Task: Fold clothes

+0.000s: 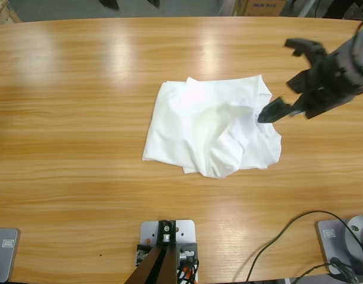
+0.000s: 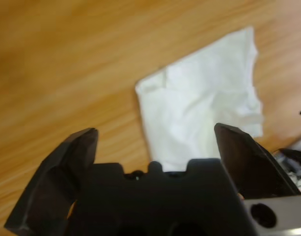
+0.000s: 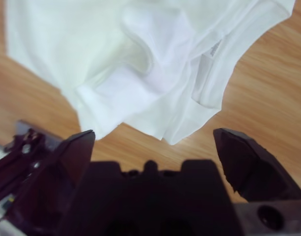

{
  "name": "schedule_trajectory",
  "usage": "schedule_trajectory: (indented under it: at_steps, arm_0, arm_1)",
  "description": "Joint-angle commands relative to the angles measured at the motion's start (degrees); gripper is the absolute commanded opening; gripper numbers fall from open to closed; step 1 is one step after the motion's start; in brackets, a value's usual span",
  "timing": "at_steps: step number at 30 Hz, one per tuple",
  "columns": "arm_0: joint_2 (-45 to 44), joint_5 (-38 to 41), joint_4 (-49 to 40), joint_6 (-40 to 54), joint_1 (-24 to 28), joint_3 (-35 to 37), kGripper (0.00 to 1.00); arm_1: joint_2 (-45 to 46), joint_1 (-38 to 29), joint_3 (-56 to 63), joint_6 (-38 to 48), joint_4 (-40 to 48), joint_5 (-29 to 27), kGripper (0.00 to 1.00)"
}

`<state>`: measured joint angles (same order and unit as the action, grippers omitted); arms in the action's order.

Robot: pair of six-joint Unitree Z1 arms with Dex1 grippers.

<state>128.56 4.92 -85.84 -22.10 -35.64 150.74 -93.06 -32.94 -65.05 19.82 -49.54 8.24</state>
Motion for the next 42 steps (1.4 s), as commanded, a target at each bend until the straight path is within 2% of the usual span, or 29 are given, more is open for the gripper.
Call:
schedule_trajectory:
  at_steps: [1, 7, 13, 15, 22, 31, 42]
  arm_0:
    - [-5.9, -3.0, -9.4, -0.7, -0.8, 10.7, 0.913]
    - [-6.7, -1.5, -9.4, -0.1, -0.1, 7.8, 0.913]
    - [-7.1, 0.2, -9.4, 0.0, 1.0, 6.5, 0.911]
    - [-7.1, 1.4, -9.3, 0.1, 1.8, 6.0, 0.912]
    - [-7.2, 1.5, -9.3, 1.4, 3.1, 5.6, 0.912]
    - [-7.5, 2.3, -9.3, 2.4, 4.0, 5.5, 0.908]
    - [-7.6, 3.2, -9.3, 2.9, 4.3, 5.5, 0.908]
  arm_1:
    - [-7.4, -8.7, -2.2, 9.8, 3.7, -4.5, 0.977]
    - [-16.9, -13.8, -15.0, 11.6, -3.0, -7.3, 0.979]
    - [-22.0, -14.6, -17.6, 13.9, -8.9, -17.2, 0.975]
    - [-21.1, -14.6, -17.1, 16.4, -8.9, -18.9, 0.917]
    - [-23.9, -15.6, -18.7, 18.7, -9.2, -18.0, 0.908]
    - [-29.0, -17.5, -18.8, 21.9, -12.4, -20.2, 0.911]
    - [-29.1, -17.0, -18.5, 25.5, -16.6, -21.2, 0.918]
